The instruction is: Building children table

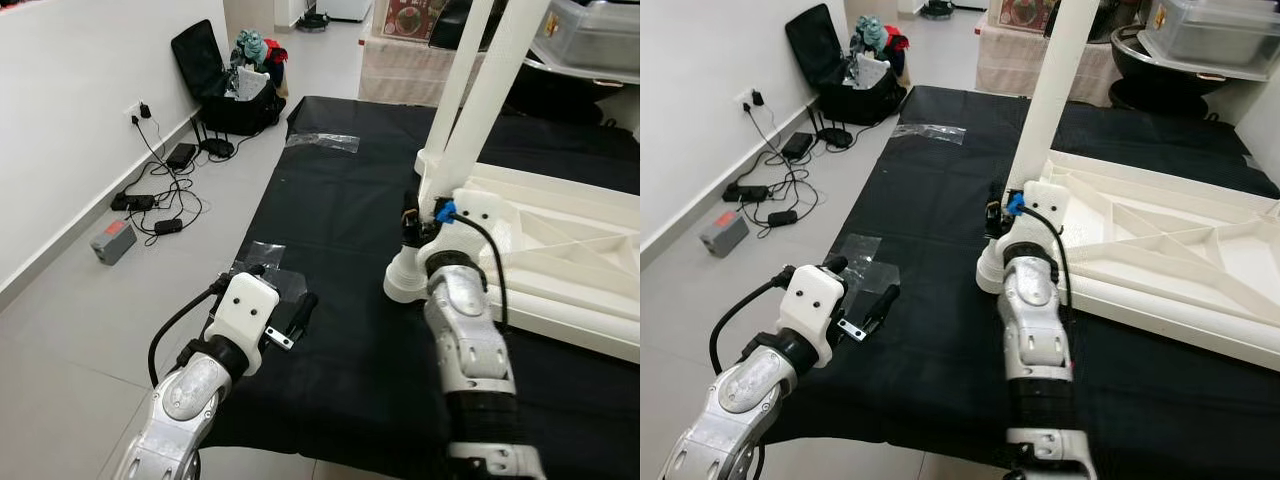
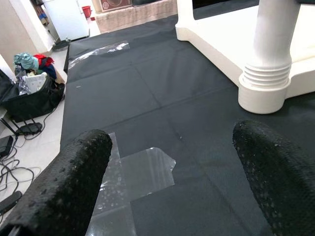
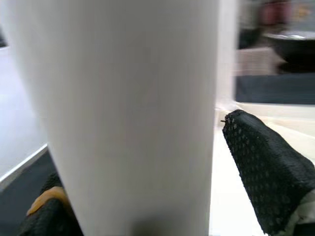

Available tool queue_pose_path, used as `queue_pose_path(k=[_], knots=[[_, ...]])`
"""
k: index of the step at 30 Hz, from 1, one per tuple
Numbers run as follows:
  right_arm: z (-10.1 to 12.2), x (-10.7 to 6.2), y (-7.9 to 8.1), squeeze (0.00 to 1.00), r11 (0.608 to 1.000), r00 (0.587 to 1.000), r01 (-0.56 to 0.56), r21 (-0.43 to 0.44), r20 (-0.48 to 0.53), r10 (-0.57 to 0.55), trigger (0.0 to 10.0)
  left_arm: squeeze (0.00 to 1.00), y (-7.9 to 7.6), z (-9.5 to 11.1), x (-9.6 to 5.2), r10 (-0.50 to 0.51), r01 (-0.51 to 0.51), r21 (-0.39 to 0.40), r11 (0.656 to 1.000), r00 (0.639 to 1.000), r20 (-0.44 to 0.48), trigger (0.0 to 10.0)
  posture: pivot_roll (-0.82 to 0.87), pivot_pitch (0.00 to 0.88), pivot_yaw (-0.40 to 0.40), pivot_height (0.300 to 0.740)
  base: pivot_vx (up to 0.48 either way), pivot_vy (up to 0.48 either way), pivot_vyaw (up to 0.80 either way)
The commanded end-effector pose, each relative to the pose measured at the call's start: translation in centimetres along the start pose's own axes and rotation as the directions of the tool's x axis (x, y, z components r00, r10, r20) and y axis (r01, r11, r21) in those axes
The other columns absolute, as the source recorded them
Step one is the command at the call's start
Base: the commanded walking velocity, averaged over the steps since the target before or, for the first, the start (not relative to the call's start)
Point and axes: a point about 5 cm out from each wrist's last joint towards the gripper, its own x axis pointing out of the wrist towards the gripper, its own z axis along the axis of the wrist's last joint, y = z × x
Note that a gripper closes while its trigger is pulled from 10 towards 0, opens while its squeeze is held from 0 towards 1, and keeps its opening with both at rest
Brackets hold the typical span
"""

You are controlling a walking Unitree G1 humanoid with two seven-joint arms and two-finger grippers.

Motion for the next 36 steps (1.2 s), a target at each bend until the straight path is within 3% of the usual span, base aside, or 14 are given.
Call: queue_pose_path(k=[1, 7, 8, 9, 10, 11, 13, 15, 19, 25, 26, 27, 32, 36], knots=[[-0.5, 0.1, -0.5, 0.0, 0.968, 0.968, -0.24, 0.071, -0.051, 0.244, 10.0, 0.0, -0.5, -0.4, 0.0, -0.02, 0.02, -0.01, 1.0, 1.0, -0.009, 10.0, 0.09, 0.13, -0.037, 0.74, 0.0, 0.0, 0.0], [-0.6, 0.1, -0.7, 0.0, 0.909, 0.91, -0.399, 0.124, -0.072, 0.409, 10.0, 0.0, -0.5, -0.4, -0.1, -0.017, 0.017, -0.015, 1.0, 1.0, -0.012, 10.0, 0.09, 0.13, -0.039, 0.74, 0.0, 0.0, 0.0], [-0.1, 0.0, -0.3, 0.0, 0.805, 0.811, -0.559, 0.2, -0.068, 0.581, 10.0, 0.0, -0.7, -0.5, -0.2, -0.018, 0.018, -0.018, 1.0, 1.0, -0.017, 10.0, 0.1, 0.127, -0.042, 0.74, 0.0, 0.0, 0.0], [-0.1, 0.0, -0.3, 0.0, 0.805, 0.811, -0.559, 0.2, -0.068, 0.581, 10.0, 0.0, -0.7, -0.5, -0.2, -0.018, 0.018, -0.018, 1.0, 1.0, -0.017, 10.0, 0.1, 0.127, -0.042, 0.74, 0.0, 0.0, 0.0], [0.2, -0.1, 0.0, 0.0, 0.736, 0.743, -0.641, 0.216, -0.064, 0.666, 10.0, 0.0, -0.7, -0.5, -0.3, -0.019, 0.018, -0.019, 1.0, 1.0, -0.018, 10.0, 0.1, 0.127, -0.044, 0.74, 0.0, 0.0, 0.0], [0.2, -0.1, 0.0, 0.0, 0.736, 0.743, -0.641, 0.216, -0.064, 0.666, 10.0, 0.0, -0.7, -0.5, -0.3, -0.019, 0.018, -0.019, 1.0, 1.0, -0.018, 10.0, 0.1, 0.127, -0.044, 0.74, 0.0, 0.0, 0.0], [0.2, 0.0, 0.2, 0.0, 0.652, 0.657, -0.719, 0.24, -0.071, 0.75, 10.0, 0.0, -0.7, -0.5, -0.3, -0.02, 0.019, -0.017, 1.0, 1.0, -0.018, 10.0, 0.1, 0.128, -0.044, 0.74, 0.0, 0.0, 0.0], [0.2, 0.1, 0.2, 0.0, 0.637, 0.64, -0.729, 0.251, -0.08, 0.764, 10.0, 0.0, -0.7, -0.5, -0.3, -0.02, 0.02, -0.016, 1.0, 1.0, -0.018, 10.0, 0.1, 0.128, -0.044, 0.74, 0.0, 0.0, 0.0], [0.4, 1.0, 0.5, 0.0, 0.468, 0.496, -0.818, 0.335, -0.002, 0.868, 10.0, 0.0, -0.6, -0.3, -0.2, -0.02, 0.02, -0.008, 1.0, 1.0, -0.013, 10.0, 0.12, 0.125, -0.048, 0.74, 0.0, 0.0, 0.0], [0.8, 2.1, 1.0, 0.0, 0.445, 0.474, -0.836, 0.321, 0.015, 0.88, 10.0, 0.0, -0.1, -0.2, -0.3, -0.002, 0.002, 0.0, 1.0, 1.0, -0.01, 10.0, 0.13, 0.116, -0.059, 0.74, 0.0, 0.0, 0.0], [1.0, 2.4, 1.0, 0.0, 0.454, 0.487, -0.831, 0.321, 0.024, 0.873, 2.1, 0.0, -0.2, -0.2, -0.4, -0.003, 0.003, 0.001, 1.0, 1.0, -0.011, 10.0, 0.13, 0.111, -0.059, 0.74, 0.0, 0.0, 0.0], [1.1, 2.5, 1.1, 0.0, 0.448, 0.481, -0.838, 0.313, 0.035, 0.876, 0.0, 0.0, -0.3, -0.2, -0.4, -0.005, 0.005, 0.001, 1.0, 1.0, -0.011, 10.0, 0.13, 0.11, -0.055, 0.74, 0.0, 0.0, 0.0], [0.7, 2.5, 1.2, 0.0, 0.475, 0.497, -0.834, 0.283, 0.01, 0.868, 0.0, 0.0, -0.5, -0.3, -0.5, -0.014, 0.014, 0.0, 1.0, 1.0, -0.013, 10.0, 0.13, 0.105, -0.057, 0.74, 0.0, 0.0, 0.0], [-0.1, 2.6, 1.0, 0.0, 0.539, 0.547, -0.805, 0.248, -0.038, 0.836, 0.0, 0.0, -0.5, -0.4, -0.5, -0.015, 0.015, 0.0, 1.0, 1.0, -0.014, 10.0, 0.13, 0.099, -0.052, 0.74, 0.0, 0.0, 0.0]])
